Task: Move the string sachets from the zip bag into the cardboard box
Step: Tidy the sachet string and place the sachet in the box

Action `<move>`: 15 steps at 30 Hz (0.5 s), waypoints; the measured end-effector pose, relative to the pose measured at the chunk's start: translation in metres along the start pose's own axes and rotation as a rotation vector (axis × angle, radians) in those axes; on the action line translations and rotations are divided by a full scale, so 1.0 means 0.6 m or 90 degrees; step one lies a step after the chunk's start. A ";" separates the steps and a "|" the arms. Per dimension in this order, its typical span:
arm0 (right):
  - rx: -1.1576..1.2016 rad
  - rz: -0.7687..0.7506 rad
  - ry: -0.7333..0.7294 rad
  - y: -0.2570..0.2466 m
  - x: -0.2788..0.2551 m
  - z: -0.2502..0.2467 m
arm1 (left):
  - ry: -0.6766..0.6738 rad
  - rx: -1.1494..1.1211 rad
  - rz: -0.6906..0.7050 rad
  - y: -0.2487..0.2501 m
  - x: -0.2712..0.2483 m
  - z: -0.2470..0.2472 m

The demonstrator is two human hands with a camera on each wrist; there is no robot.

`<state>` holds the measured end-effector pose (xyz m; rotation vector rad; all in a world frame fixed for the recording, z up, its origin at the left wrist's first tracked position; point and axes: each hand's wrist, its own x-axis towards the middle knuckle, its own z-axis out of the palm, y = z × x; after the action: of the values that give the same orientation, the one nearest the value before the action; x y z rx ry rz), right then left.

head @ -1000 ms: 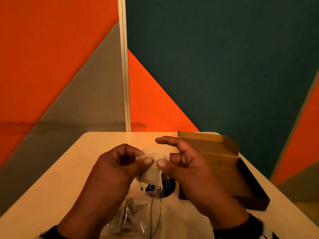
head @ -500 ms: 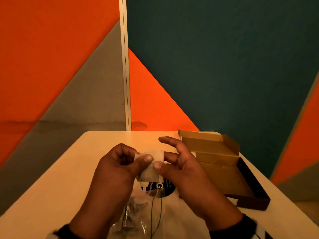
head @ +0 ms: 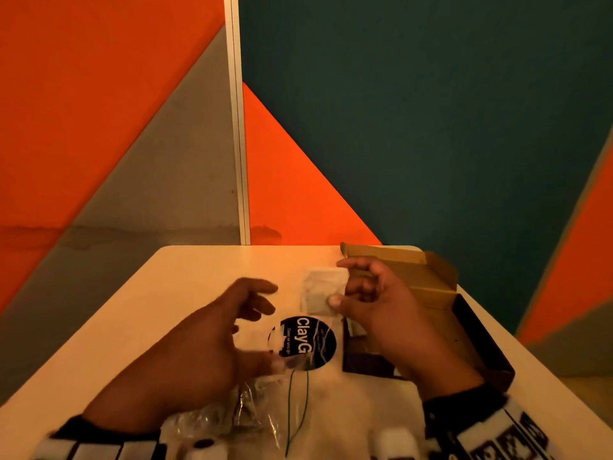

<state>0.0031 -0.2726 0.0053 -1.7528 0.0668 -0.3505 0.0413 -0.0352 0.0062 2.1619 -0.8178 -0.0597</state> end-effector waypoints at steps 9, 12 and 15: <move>-0.042 0.157 0.148 0.074 0.034 -0.092 | -0.210 0.251 -0.044 -0.068 0.006 0.032; -0.083 0.214 0.121 0.094 0.036 -0.082 | -0.217 0.262 -0.060 -0.077 0.007 0.033; -0.144 0.231 0.091 0.104 0.042 -0.069 | -0.227 0.272 -0.076 -0.073 0.006 0.032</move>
<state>0.0248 -0.3312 -0.0433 -1.8913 0.5382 -0.2076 0.0618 -0.0297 -0.0370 2.6498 -0.9657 -0.3699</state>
